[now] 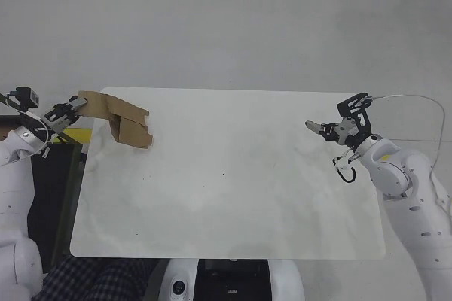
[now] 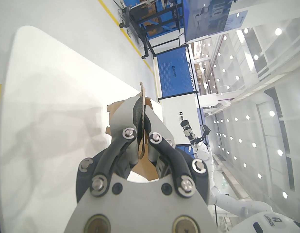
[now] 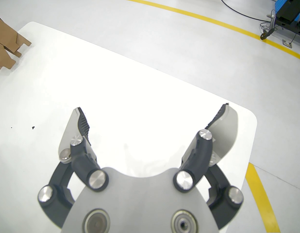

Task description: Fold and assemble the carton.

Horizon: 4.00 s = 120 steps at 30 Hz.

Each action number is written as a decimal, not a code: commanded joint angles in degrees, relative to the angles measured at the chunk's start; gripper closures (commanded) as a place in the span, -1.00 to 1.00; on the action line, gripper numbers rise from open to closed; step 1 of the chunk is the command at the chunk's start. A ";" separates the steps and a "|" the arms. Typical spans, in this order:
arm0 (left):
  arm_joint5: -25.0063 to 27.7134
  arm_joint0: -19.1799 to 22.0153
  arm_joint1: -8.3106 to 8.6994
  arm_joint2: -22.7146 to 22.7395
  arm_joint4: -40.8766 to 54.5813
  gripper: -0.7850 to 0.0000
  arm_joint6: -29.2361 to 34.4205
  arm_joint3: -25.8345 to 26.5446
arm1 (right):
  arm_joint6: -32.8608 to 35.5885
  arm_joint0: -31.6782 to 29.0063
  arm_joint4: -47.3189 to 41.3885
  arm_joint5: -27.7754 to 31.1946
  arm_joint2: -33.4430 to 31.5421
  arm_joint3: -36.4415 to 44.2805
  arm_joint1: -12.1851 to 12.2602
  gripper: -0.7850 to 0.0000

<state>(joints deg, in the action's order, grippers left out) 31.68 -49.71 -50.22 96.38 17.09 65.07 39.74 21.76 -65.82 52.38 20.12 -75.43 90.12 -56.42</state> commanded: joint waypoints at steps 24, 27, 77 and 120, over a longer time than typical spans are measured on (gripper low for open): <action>-12.84 -8.21 -4.25 -14.29 14.67 1.00 -7.35 38.60 | 0.00 0.00 0.00 0.00 0.00 0.00 0.00 -1.00; -13.64 -8.09 -4.70 -16.53 15.17 1.00 -7.63 40.80 | 0.00 0.00 0.00 0.00 0.00 0.00 0.00 -1.00; -14.56 -4.22 -8.34 -31.06 13.94 1.00 -7.83 43.26 | 0.00 0.00 0.00 0.00 0.00 0.00 0.00 -1.00; -17.72 -5.52 -9.03 -30.78 15.46 1.00 -10.63 44.21 | 14.72 -5.38 -76.02 -5.06 9.93 -2.94 -5.90 -1.00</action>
<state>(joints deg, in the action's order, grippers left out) 13.95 -55.28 -59.18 65.73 32.61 54.45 84.08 36.28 -71.33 -22.78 15.05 -65.66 86.99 -62.22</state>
